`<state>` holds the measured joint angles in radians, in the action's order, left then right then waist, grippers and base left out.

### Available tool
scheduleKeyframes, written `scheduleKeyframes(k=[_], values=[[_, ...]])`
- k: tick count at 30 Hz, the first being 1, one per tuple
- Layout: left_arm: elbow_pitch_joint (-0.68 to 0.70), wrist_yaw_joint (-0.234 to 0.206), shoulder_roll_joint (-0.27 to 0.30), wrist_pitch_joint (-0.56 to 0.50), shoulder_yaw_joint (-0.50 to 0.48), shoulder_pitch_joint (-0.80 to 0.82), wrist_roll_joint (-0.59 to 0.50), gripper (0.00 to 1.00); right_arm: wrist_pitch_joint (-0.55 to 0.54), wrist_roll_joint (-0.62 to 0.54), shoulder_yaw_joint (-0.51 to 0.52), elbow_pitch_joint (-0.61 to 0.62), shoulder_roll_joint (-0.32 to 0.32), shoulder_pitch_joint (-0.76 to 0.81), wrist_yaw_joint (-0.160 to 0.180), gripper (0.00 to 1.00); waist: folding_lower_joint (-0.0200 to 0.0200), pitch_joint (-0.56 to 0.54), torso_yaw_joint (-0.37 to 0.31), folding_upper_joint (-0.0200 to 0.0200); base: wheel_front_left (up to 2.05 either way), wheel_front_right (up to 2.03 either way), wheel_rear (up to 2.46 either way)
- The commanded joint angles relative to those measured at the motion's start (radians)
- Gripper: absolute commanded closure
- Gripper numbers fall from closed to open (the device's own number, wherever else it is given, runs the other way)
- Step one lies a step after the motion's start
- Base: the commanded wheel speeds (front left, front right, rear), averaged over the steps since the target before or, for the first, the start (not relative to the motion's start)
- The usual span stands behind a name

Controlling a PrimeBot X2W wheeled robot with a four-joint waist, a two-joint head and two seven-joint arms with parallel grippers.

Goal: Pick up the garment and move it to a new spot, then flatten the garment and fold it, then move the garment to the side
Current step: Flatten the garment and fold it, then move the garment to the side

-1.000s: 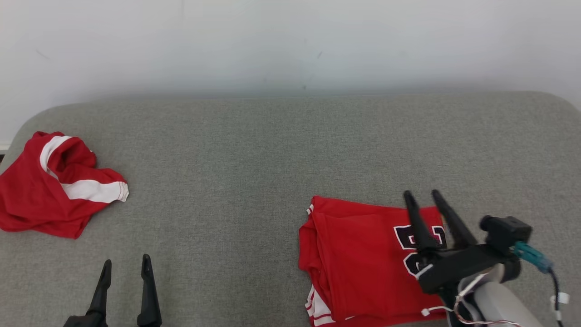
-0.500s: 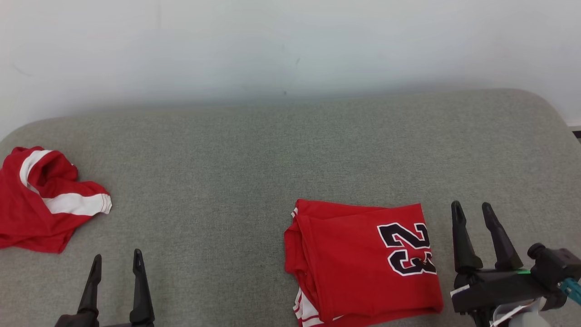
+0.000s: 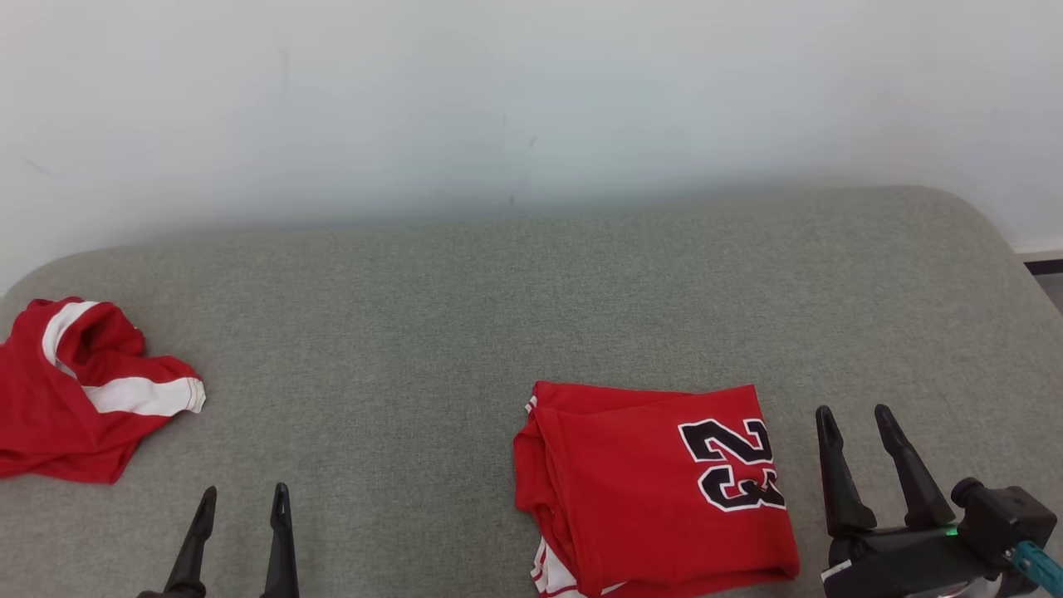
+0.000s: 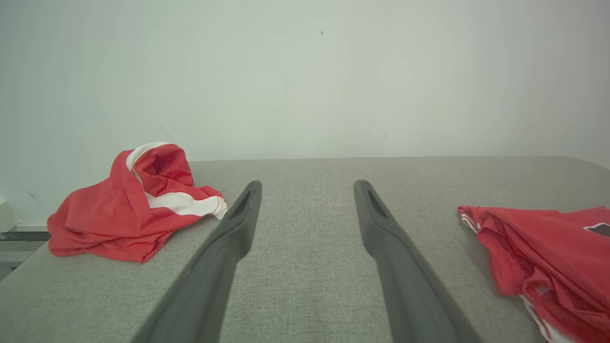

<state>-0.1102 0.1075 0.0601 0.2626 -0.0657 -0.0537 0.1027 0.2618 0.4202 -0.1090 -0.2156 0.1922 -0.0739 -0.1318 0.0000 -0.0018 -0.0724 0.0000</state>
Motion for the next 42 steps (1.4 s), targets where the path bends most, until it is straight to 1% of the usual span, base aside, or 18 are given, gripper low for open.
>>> scheduleKeyframes(k=[1, 6, 17, 25, 42], values=[[-0.002, 0.007, 0.011, 0.003, 0.006, -0.013, 0.005, 0.00, 0.004, -0.012, 0.008, 0.003, -0.001, 0.020, 0.002, 0.00, 0.0000, -0.010, 0.010, 0.0000, 0.00, 0.00, 0.00], [0.016, 0.018, 0.033, 0.003, 0.028, -0.030, 0.023, 0.00, 0.004, -0.026, 0.023, 0.011, -0.010, 0.049, 0.002, 0.00, 0.0000, -0.022, 0.022, 0.0000, 0.00, 0.00, 0.00], [0.033, 0.022, 0.072, 0.003, 0.052, -0.058, 0.046, 0.00, 0.004, -0.036, 0.038, 0.022, -0.022, 0.093, 0.003, 0.00, 0.0000, -0.037, 0.042, 0.0000, 0.00, 0.00, 0.00], [0.023, 0.020, 0.063, 0.003, 0.023, -0.067, 0.044, 0.00, 0.004, -0.064, 0.044, 0.032, -0.027, 0.100, 0.003, 0.00, 0.0000, -0.042, 0.045, 0.0000, 0.00, 0.00, 0.00], [0.012, 0.022, 0.059, 0.003, 0.010, -0.058, 0.029, 0.00, -0.007, -0.078, 0.051, 0.038, -0.037, 0.105, 0.003, 0.00, 0.0000, -0.039, 0.043, 0.0000, 0.00, 0.00, 0.00]])
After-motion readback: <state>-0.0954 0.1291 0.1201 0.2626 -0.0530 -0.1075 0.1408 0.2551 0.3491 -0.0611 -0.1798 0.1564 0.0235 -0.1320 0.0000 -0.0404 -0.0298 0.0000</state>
